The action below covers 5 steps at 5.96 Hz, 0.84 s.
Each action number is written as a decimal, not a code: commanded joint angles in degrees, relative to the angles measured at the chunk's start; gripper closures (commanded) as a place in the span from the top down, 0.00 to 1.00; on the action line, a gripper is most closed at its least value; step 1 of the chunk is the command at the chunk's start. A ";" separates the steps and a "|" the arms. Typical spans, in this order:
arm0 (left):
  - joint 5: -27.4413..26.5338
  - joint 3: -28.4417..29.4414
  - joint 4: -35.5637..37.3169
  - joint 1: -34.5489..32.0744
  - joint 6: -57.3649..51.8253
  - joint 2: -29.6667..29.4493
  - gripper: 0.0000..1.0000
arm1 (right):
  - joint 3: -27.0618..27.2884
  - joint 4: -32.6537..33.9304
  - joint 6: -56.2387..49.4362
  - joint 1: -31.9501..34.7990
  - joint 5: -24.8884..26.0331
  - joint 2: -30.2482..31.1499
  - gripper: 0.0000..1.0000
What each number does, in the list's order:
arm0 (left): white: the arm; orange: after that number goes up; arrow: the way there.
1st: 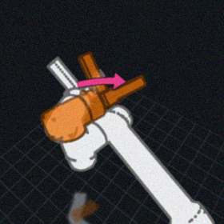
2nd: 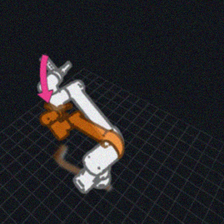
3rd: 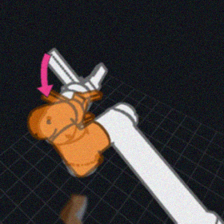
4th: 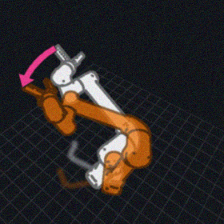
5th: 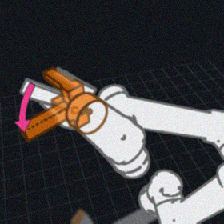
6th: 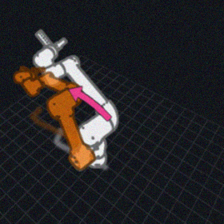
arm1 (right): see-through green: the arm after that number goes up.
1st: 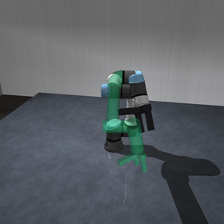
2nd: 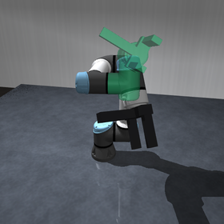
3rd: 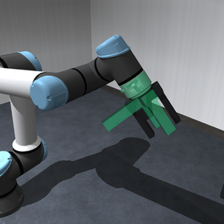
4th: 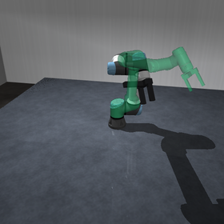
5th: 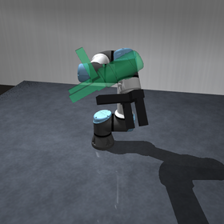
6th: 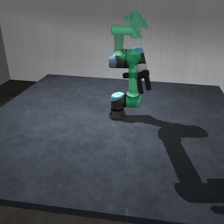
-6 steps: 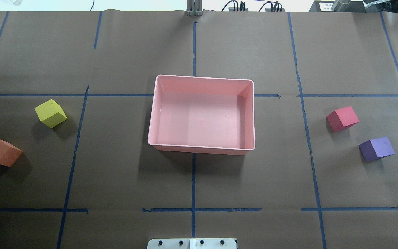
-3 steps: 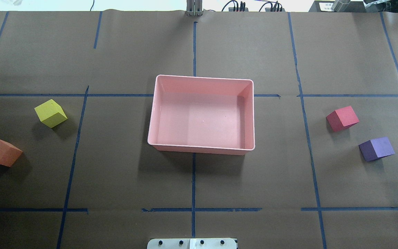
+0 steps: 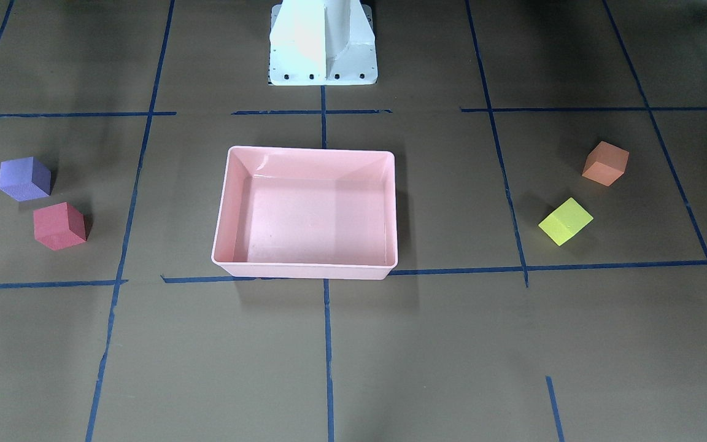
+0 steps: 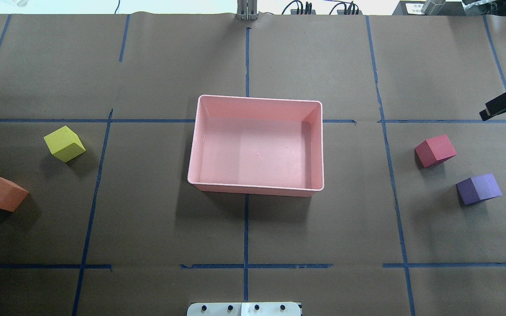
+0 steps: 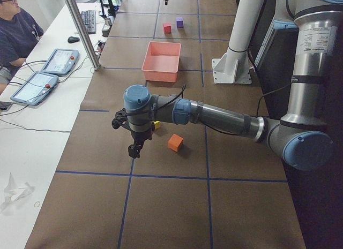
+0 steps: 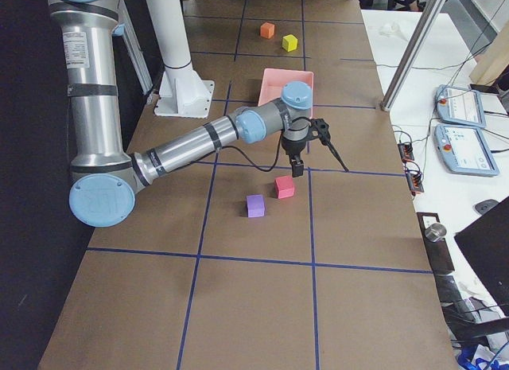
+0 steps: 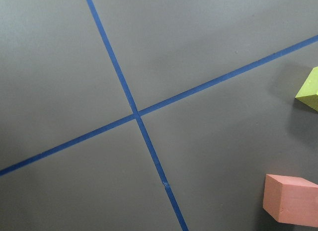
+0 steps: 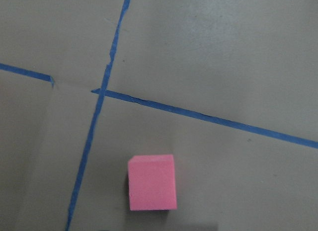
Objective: Place blocks into pink bin with both arms
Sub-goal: 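Lower the right gripper onto the pink cube and close it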
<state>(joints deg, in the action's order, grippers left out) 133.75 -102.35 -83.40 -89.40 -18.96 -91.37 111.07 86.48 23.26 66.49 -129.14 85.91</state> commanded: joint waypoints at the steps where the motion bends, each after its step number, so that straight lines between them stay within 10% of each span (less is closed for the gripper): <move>1: 0.02 0.05 -0.71 0.01 -0.02 0.06 1.00 | -6.09 -11.29 9.42 -7.92 5.90 -0.83 1.00; 5: 0.02 -0.04 -0.71 0.01 -0.02 0.06 1.00 | -13.41 -11.69 7.25 -11.73 6.44 -1.45 1.00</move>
<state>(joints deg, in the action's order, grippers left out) 133.77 -102.37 -84.11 -89.39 -18.98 -91.32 98.80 74.83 31.28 55.26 -122.72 84.41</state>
